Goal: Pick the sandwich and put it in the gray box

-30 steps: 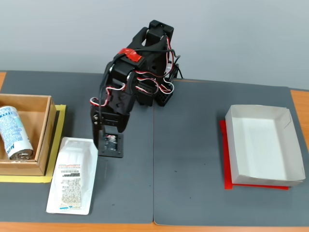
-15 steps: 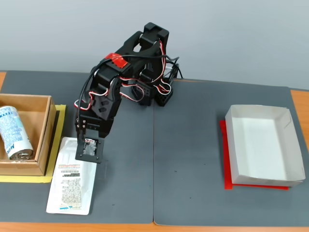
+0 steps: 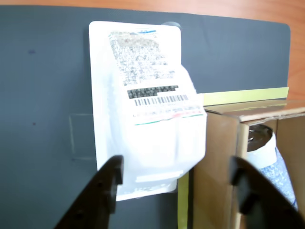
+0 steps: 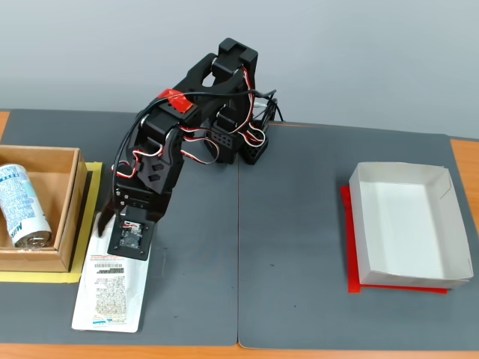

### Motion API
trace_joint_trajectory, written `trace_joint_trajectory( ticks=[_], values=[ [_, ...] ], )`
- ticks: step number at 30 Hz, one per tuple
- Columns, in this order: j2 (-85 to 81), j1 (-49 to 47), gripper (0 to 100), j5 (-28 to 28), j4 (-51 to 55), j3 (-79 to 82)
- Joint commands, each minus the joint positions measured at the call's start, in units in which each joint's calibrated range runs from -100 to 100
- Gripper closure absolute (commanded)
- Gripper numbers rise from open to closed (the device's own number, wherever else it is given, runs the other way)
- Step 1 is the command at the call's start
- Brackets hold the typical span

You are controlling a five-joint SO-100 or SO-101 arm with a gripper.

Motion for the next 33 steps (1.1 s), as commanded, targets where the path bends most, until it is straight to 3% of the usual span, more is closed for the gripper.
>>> trace_joint_trajectory(
  ticks=[1, 7, 33],
  values=[
    [-1.39, 0.77, 62, 2.34, 0.23, -3.04],
    [-0.97, 1.44, 62, 4.69, 0.23, -2.95],
    [8.02, 2.19, 62, 4.17, -0.73, -2.14]
  ],
)
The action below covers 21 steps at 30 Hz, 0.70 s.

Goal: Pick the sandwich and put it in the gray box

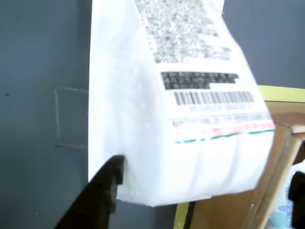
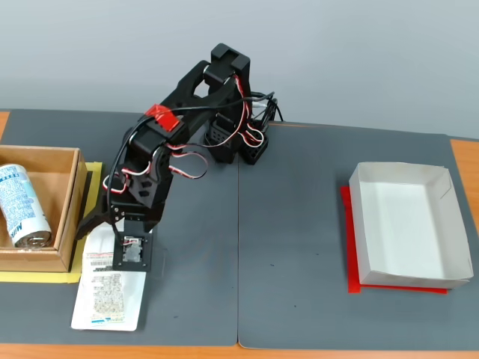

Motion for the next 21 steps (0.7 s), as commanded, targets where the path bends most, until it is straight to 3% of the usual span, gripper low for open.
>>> trace_joint_trajectory(
  ticks=[1, 21],
  values=[
    [0.29, 0.49, 62, -0.18, -0.73, -2.14],
    [8.00, 0.49, 65, -0.13, -6.89, -2.14]
  ],
)
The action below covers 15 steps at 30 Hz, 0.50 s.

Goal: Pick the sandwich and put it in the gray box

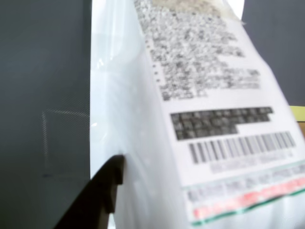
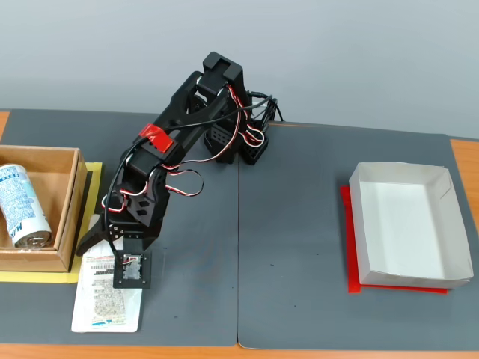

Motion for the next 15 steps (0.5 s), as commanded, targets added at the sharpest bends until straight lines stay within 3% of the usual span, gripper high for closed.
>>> trace_joint_trajectory(
  ticks=[1, 9, 15],
  values=[
    [0.27, 0.49, 68, -0.18, -0.56, -1.96],
    [0.52, 0.56, 97, 0.19, -0.47, -1.06],
    [0.52, 1.24, 98, 0.19, -0.30, -0.96]
  ],
)
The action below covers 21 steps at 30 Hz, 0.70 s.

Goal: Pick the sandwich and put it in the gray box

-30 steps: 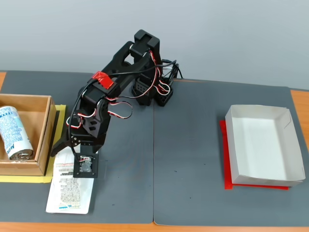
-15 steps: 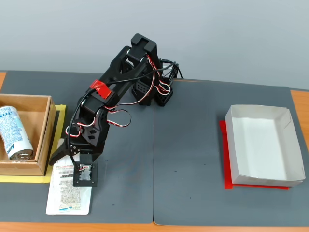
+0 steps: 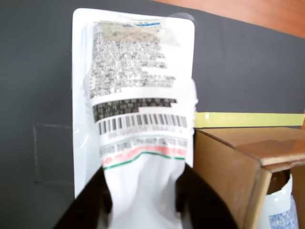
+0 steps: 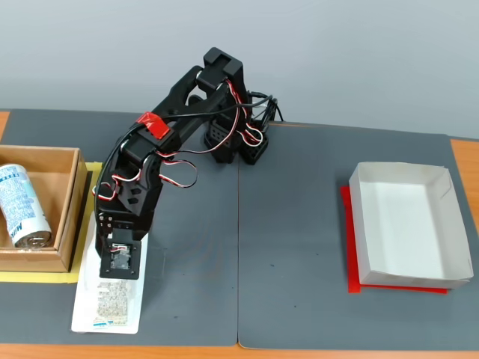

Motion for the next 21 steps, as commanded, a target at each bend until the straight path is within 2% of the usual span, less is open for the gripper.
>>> trace_joint_trajectory(
  ticks=[1, 8, 21],
  values=[
    [0.86, 0.57, 98, -0.06, 0.22, 0.29],
    [-1.34, -0.02, 98, -0.37, 0.74, 0.11],
    [-19.40, -8.08, 98, -0.53, 0.83, 5.36]
  ],
)
